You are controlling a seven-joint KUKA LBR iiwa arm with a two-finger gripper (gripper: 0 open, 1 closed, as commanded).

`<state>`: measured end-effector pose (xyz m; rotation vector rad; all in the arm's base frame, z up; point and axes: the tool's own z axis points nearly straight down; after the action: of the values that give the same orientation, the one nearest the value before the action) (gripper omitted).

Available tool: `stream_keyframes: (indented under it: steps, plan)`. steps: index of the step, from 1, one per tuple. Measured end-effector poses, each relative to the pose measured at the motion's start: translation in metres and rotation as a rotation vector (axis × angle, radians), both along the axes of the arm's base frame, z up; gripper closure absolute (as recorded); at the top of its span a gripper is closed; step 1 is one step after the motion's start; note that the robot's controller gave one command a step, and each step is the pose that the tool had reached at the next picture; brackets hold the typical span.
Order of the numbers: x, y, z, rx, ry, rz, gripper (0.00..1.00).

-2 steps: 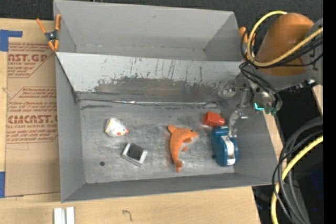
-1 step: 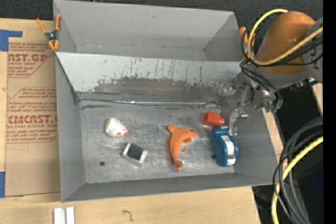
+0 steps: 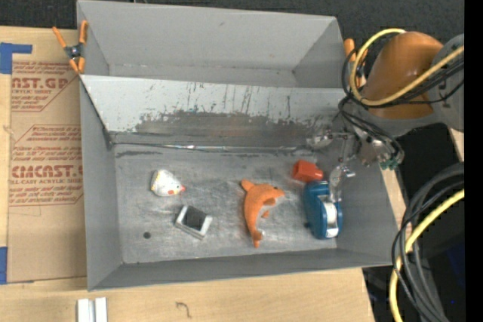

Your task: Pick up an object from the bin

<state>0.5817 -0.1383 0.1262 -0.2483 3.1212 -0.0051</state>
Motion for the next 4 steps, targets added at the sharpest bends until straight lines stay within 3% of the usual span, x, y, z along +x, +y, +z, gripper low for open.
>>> stream_keyframes:
  steps: [1, 2, 3, 4]
  plan:
    - [0.0, 0.001, -0.01, 0.006, -0.002, 0.085, 0.0]
    - [0.006, -0.008, -0.022, 0.002, -0.02, -0.016, 0.0]
    - [-0.001, -0.007, -0.026, 0.005, 0.007, 0.082, 1.0]
    - [0.0, -0.007, -0.026, 0.005, 0.007, 0.082, 1.0]
